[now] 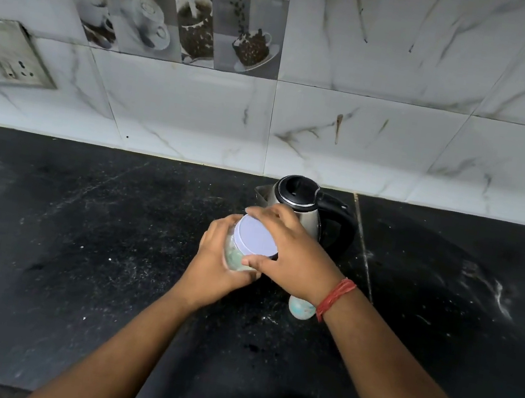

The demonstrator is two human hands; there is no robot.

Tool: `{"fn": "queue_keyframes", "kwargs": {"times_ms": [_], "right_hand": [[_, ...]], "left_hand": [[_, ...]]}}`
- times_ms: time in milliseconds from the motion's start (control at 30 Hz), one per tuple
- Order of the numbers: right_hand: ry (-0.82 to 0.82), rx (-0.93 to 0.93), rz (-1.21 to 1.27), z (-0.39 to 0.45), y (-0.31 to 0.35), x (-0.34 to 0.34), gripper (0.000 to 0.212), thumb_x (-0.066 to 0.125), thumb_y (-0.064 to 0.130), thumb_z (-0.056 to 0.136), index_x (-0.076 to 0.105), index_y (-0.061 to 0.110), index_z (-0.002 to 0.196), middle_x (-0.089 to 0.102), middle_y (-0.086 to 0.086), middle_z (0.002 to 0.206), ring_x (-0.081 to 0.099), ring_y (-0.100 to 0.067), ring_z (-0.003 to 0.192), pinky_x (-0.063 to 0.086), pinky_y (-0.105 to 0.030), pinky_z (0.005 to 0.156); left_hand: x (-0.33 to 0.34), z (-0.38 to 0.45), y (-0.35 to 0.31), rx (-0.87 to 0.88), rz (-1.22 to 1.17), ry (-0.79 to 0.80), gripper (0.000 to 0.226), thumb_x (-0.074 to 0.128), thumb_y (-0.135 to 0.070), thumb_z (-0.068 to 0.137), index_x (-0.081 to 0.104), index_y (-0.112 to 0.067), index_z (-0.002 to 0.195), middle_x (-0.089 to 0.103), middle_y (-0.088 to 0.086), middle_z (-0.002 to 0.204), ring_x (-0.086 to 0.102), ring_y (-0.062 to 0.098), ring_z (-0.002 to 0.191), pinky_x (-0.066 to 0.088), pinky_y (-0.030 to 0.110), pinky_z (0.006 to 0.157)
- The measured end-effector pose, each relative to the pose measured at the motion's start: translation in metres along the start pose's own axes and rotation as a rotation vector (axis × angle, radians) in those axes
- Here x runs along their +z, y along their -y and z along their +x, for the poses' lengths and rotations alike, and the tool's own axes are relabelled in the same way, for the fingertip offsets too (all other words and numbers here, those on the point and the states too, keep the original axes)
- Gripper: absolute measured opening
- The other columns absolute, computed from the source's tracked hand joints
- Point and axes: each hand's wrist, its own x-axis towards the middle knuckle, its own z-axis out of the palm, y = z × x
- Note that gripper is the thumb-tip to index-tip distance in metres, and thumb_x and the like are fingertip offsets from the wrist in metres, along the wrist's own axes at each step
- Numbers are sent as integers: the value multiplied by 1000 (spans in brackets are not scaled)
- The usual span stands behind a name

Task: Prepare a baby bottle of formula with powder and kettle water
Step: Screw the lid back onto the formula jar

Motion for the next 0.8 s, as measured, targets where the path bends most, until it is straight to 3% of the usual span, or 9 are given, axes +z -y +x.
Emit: {"fn": "queue_keyframes", "kwargs": {"times_ms": [133, 233, 333, 433, 533, 667, 733, 800], "right_hand": [[180, -84, -74, 1, -2, -14, 77, 74, 34, 88, 32, 46, 151, 28, 7, 144, 40, -13, 133, 46, -33, 104], [195, -135, -134, 1, -2, -19, 77, 74, 40, 85, 30, 50, 148, 29, 7, 139, 53, -23, 121, 53, -40, 96], [139, -63, -245, 0, 6, -21, 81, 74, 52, 82, 32, 39, 150, 35, 2, 136, 59, -25, 109, 49, -31, 83], [106, 84, -344, -2, 18, -19, 89, 64, 68, 83, 30, 25, 153, 38, -6, 144, 59, -32, 114, 47, -35, 83], [122, 166, -422, -1, 19, -20, 87, 54, 78, 82, 41, 12, 138, 52, -9, 136, 62, -32, 111, 43, -37, 76], [61, 130, -547, -3, 15, -31, 73, 43, 83, 83, 53, 18, 113, 64, -1, 116, 65, -26, 97, 41, -35, 66], [-16, 51, -514, -2, 12, -37, 70, 50, 78, 84, 52, 20, 122, 58, 2, 124, 64, -24, 102, 44, -35, 70], [21, -88, -347, 0, 7, -42, 71, 63, 63, 86, 44, 22, 141, 46, 2, 140, 56, -22, 121, 49, -36, 88]], "left_hand": [[-6, 0, -6, 4, -29, 69, 88, 86, -37, 60, 39, -60, 130, 45, -16, 136, 47, 6, 133, 46, 41, 113], [-10, -1, -8, 9, -42, 100, 88, 88, -33, 61, 42, -58, 131, 48, -9, 138, 50, 7, 133, 46, 41, 112], [-7, -2, -11, 7, 0, 59, 88, 86, -37, 60, 40, -60, 131, 45, -16, 135, 46, 10, 134, 45, 41, 113], [-1, -3, -13, -5, 15, 7, 89, 82, -39, 58, 41, -48, 137, 42, -20, 133, 43, 13, 135, 44, 44, 113], [1, -4, -16, -17, 13, -37, 89, 80, -39, 57, 41, -47, 136, 39, -29, 132, 42, 12, 135, 43, 44, 113], [-6, -3, -14, -30, 17, -59, 94, 83, -44, 58, 40, -38, 141, 40, -20, 135, 41, 15, 136, 43, 47, 114], [-9, -2, -15, -26, 15, -46, 93, 84, -43, 59, 39, -40, 141, 39, -22, 136, 40, 14, 136, 43, 45, 114], [-12, -1, -18, -13, 18, -5, 90, 86, -39, 61, 38, -52, 137, 39, -27, 133, 40, 9, 135, 43, 40, 114]]}}
